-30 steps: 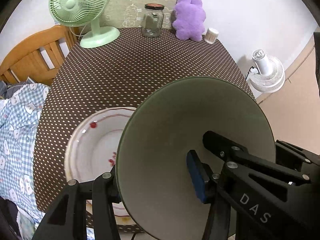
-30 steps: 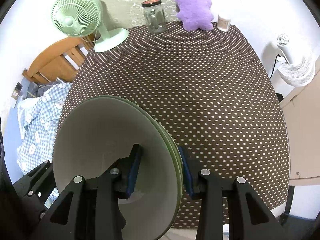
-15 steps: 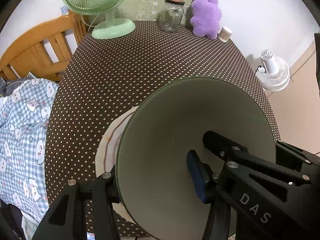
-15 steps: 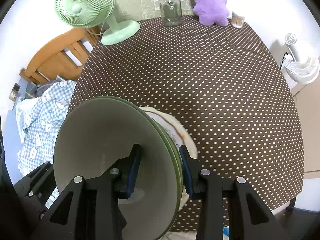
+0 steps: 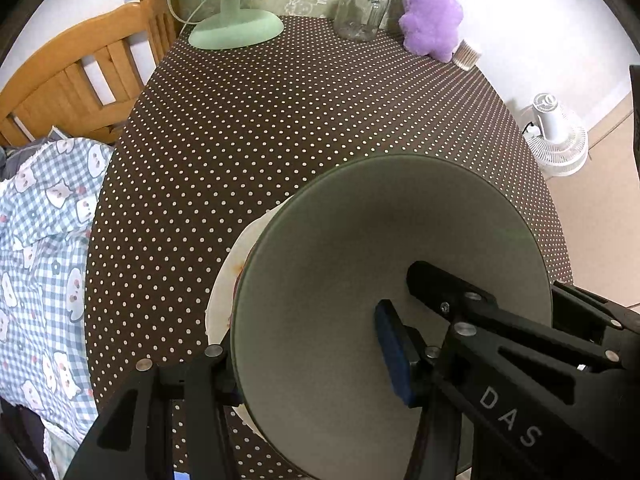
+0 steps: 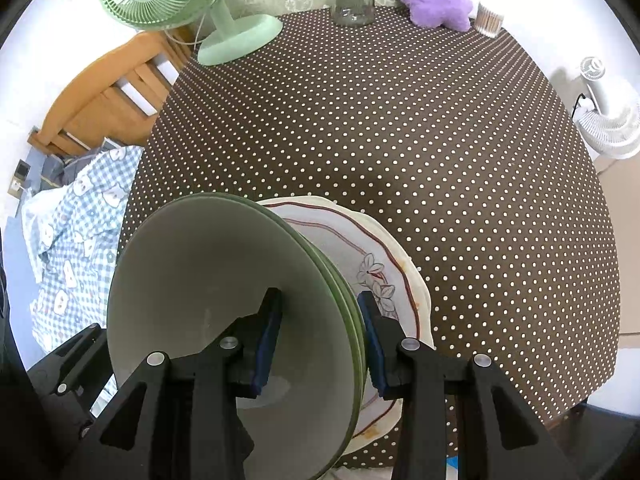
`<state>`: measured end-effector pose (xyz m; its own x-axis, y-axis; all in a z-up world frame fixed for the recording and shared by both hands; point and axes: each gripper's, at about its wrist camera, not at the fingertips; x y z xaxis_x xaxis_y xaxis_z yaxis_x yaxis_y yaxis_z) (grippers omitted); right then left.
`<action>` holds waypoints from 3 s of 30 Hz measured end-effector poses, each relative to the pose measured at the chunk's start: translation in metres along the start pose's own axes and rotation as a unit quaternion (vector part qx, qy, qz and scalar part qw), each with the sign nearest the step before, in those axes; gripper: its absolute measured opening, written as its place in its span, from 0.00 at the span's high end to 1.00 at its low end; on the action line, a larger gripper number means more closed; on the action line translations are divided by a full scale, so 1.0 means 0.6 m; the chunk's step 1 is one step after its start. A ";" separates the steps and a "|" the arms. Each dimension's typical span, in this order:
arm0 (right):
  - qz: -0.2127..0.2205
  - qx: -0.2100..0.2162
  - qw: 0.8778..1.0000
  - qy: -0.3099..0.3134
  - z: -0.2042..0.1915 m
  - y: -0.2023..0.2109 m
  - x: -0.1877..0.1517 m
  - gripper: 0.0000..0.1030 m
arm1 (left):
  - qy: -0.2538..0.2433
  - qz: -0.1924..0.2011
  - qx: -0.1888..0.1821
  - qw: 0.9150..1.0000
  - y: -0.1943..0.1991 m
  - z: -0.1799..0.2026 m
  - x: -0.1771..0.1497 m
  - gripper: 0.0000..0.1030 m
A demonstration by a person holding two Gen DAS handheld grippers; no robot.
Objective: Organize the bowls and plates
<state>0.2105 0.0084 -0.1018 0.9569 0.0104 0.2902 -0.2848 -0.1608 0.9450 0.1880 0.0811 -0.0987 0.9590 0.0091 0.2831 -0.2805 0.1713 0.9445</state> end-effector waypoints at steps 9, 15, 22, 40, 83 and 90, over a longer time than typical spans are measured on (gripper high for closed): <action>-0.001 -0.002 1.000 -0.002 0.002 -0.003 0.002 0.56 | -0.014 0.010 0.007 1.000 -0.003 0.003 0.003 0.47; 0.000 0.001 1.000 -0.006 0.005 -0.003 -0.005 0.56 | -0.022 0.012 0.006 1.000 -0.005 0.002 -0.004 0.47; 0.010 -0.011 1.000 0.002 -0.002 -0.002 -0.013 0.53 | -0.058 0.021 0.015 0.998 0.000 0.012 -0.013 0.34; 0.107 -0.027 0.994 0.019 -0.003 0.101 -0.039 0.22 | -0.048 0.108 0.046 0.992 0.087 0.013 -0.033 0.10; 0.340 -0.052 0.939 0.021 0.253 0.254 -0.322 0.15 | 0.000 0.334 0.099 0.937 0.185 0.159 -0.276 0.00; 0.341 -0.044 0.939 0.024 0.256 0.247 -0.327 0.14 | 0.011 0.337 0.098 0.936 0.185 0.157 -0.285 0.00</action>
<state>-0.0110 -0.1691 -0.0419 0.5470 -0.0200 0.8369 -0.8361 -0.0634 0.5450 -0.0109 0.0055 -0.0267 0.5620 0.0719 0.8240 -0.8218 -0.0643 0.5661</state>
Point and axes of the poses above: each gripper's, at about its wrist camera, not at the fingertips, and y roughly against the way its jaws point, z to its right, x to its top, and after that the axes turned 1 degree about x, right-handed
